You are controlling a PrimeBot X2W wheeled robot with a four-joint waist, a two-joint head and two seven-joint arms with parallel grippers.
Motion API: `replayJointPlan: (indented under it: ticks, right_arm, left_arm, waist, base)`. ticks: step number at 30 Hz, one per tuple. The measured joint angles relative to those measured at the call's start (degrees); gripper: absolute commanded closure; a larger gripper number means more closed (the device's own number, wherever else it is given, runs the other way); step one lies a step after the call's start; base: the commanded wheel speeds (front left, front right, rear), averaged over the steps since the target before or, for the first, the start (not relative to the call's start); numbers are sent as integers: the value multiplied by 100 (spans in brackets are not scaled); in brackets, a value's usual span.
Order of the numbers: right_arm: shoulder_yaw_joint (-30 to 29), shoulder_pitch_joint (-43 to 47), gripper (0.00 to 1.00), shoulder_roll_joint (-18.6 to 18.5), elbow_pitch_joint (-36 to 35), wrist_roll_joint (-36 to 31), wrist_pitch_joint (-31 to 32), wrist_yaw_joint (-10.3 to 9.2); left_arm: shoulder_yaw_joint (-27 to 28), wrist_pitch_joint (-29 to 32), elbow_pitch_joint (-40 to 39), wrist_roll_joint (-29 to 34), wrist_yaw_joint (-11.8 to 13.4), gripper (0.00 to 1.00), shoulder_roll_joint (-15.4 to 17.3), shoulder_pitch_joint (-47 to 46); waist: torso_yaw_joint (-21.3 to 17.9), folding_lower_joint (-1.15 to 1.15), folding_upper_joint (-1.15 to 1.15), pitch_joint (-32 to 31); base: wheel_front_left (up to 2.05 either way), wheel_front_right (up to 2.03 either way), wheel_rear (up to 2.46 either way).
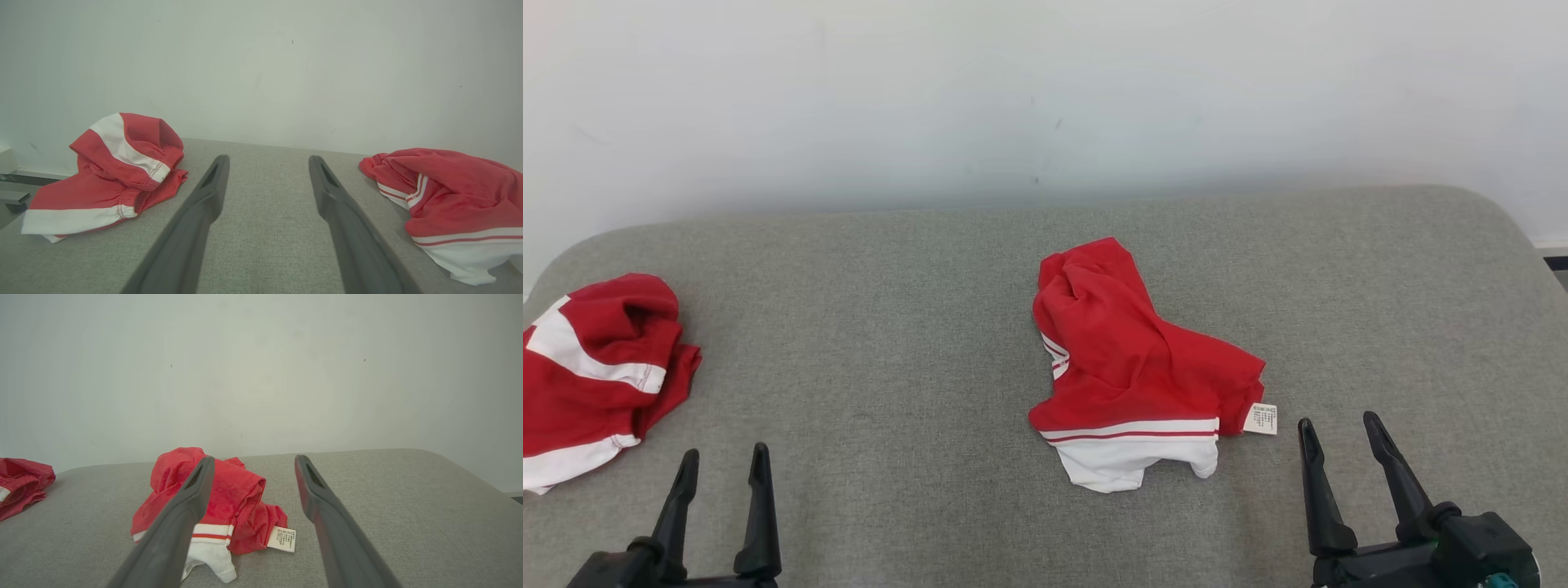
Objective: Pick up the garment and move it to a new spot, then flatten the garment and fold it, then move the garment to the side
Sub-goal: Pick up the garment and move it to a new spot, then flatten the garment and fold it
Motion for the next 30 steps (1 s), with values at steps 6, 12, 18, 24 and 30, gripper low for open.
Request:
replayJointPlan:
  ticks: [6,12,18,24,30]
  right_arm:
    - [-18,29,0,-10,34,35,0,0]
    - [-25,31,0,-13,76,35,2,0]
    - [-29,35,0,-12,103,35,4,0]
    - [-21,12,0,-9,183,43,8,0]
    - [114,-231,0,-38,556,82,48,0]
  left_arm:
    - [0,0,-18,76,-34,0,-101,52]
    - [2,0,-7,122,-57,0,-142,52]
    - [44,0,-8,141,-94,0,-158,49]
    - [67,1,24,144,-108,0,-181,35]
    - [-18,0,45,175,-136,0,-242,-56]
  waist:
    - [-5,0,0,-12]
    - [0,0,0,-22]
    - [25,0,0,-2]
    - [90,0,0,38]
    - [217,0,0,148]
  base:
    - [0,0,0]
    - [0,0,0]
    - [0,0,0]
    - [0,0,0]
    - [0,0,0]
